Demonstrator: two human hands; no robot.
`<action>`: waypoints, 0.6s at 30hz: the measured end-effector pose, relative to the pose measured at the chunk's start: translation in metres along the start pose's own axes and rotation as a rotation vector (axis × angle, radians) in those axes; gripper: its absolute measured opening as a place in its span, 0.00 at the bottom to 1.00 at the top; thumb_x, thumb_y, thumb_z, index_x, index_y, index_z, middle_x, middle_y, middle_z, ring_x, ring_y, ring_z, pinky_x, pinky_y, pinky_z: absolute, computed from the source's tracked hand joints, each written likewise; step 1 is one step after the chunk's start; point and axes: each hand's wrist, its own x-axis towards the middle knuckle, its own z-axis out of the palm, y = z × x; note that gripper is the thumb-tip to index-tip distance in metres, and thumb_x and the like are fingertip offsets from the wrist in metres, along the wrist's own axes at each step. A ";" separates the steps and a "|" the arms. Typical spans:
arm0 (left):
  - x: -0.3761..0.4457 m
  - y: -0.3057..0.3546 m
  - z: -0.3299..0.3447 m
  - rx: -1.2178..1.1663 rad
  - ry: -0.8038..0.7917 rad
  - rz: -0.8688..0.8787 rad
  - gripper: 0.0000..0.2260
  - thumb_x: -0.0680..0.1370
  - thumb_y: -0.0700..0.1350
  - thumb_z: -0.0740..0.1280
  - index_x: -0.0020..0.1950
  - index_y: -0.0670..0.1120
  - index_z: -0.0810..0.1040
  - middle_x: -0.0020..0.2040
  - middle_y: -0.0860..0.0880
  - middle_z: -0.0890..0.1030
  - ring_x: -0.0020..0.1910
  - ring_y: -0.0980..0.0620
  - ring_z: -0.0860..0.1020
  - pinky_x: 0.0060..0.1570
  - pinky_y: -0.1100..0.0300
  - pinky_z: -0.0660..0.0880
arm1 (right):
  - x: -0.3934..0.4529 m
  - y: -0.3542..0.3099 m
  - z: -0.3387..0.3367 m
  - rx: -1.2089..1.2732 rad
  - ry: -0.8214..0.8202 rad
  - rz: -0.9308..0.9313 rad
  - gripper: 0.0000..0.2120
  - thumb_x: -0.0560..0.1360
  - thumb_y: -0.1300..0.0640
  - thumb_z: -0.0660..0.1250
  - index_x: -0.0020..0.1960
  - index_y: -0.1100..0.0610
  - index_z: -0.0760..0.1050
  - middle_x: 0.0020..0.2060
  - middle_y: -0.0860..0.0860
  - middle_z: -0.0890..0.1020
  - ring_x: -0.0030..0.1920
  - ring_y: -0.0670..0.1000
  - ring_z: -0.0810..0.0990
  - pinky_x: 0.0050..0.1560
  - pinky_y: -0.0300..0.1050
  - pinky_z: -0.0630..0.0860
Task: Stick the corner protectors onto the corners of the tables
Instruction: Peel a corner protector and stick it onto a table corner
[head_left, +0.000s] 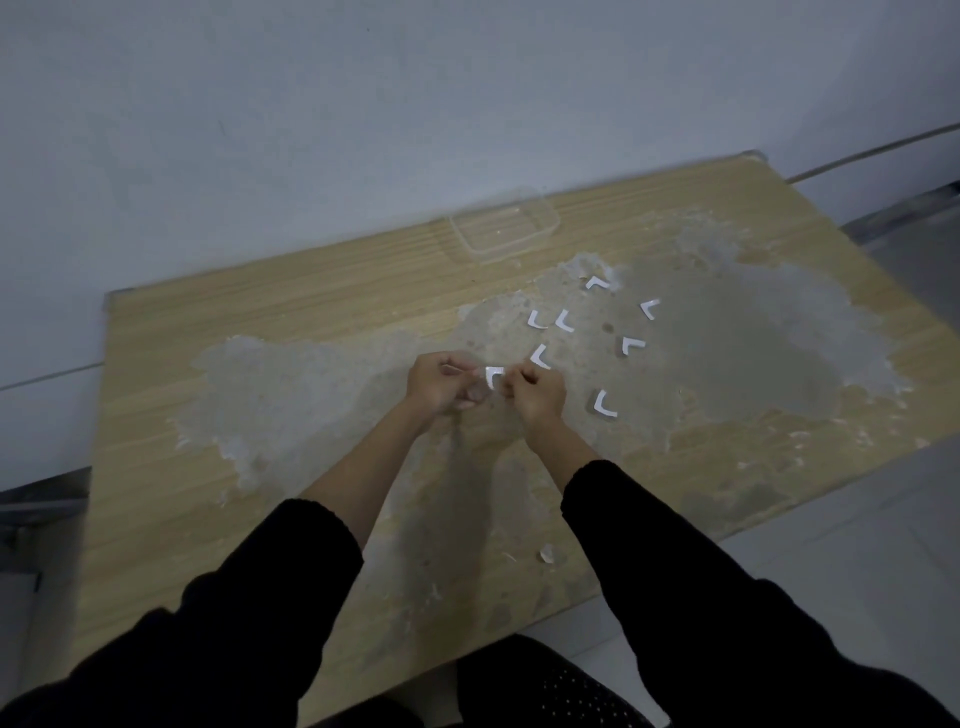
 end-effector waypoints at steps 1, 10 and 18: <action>0.000 -0.001 -0.001 -0.002 0.010 -0.012 0.03 0.74 0.37 0.70 0.45 0.39 0.78 0.34 0.42 0.79 0.24 0.55 0.79 0.21 0.66 0.75 | 0.001 0.002 0.000 0.009 0.017 0.031 0.14 0.71 0.68 0.64 0.28 0.57 0.75 0.25 0.50 0.76 0.28 0.46 0.74 0.34 0.40 0.73; -0.001 -0.007 -0.020 -0.049 -0.007 -0.010 0.06 0.76 0.35 0.66 0.51 0.38 0.80 0.47 0.43 0.80 0.34 0.49 0.79 0.34 0.61 0.81 | 0.000 0.003 -0.006 -0.322 0.025 -0.061 0.09 0.75 0.64 0.64 0.49 0.64 0.82 0.49 0.59 0.85 0.52 0.57 0.81 0.50 0.45 0.75; -0.012 -0.019 -0.047 -0.138 0.072 0.025 0.12 0.75 0.37 0.69 0.55 0.32 0.78 0.37 0.43 0.81 0.28 0.59 0.81 0.33 0.69 0.80 | -0.016 0.001 -0.004 -0.444 0.009 -0.162 0.13 0.78 0.64 0.59 0.61 0.61 0.74 0.55 0.61 0.80 0.56 0.60 0.78 0.51 0.47 0.73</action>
